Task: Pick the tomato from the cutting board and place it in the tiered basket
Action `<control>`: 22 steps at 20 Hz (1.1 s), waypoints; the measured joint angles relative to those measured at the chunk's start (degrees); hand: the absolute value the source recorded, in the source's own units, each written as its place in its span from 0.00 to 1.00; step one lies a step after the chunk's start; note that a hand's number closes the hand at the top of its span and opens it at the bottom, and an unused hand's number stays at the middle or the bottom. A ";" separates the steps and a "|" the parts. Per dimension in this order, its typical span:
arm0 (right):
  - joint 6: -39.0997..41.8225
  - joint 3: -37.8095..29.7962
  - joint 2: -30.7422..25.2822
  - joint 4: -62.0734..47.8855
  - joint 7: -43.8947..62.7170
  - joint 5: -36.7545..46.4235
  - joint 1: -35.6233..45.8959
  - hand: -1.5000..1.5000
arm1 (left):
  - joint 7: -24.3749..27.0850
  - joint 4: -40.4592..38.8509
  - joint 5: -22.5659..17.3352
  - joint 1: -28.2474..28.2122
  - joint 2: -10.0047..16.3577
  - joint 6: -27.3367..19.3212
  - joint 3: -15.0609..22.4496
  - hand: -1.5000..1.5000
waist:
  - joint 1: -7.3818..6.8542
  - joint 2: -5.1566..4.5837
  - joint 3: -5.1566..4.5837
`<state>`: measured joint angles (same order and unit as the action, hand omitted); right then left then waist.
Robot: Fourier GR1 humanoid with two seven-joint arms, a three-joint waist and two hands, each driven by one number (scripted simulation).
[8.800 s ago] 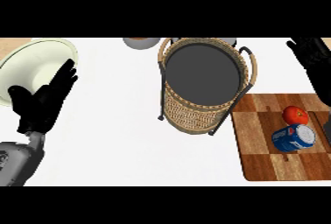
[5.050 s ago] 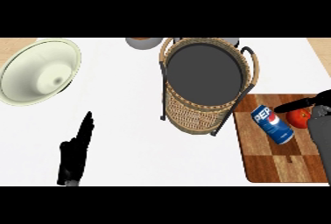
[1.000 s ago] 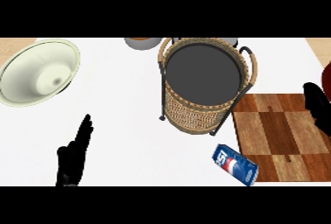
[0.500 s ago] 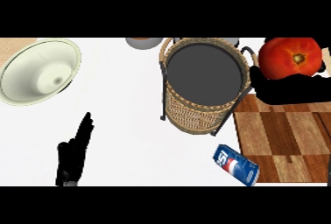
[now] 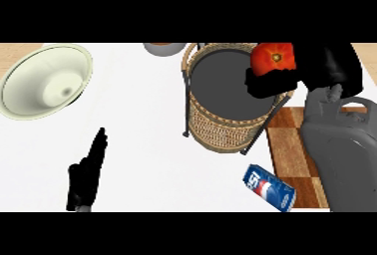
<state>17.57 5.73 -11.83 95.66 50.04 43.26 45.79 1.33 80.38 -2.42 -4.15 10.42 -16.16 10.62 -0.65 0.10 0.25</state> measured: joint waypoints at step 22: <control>-26.98 -15.05 9.23 -4.35 -12.48 -13.51 -4.29 0.00 | -2.27 0.05 1.03 0.59 -0.99 0.23 -1.32 0.50 | 0.69 0.21 -0.17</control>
<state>-9.41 -9.32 -2.61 91.32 37.56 29.75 41.49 -0.94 80.44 -1.39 -3.56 9.43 -15.93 9.30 0.04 0.31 0.08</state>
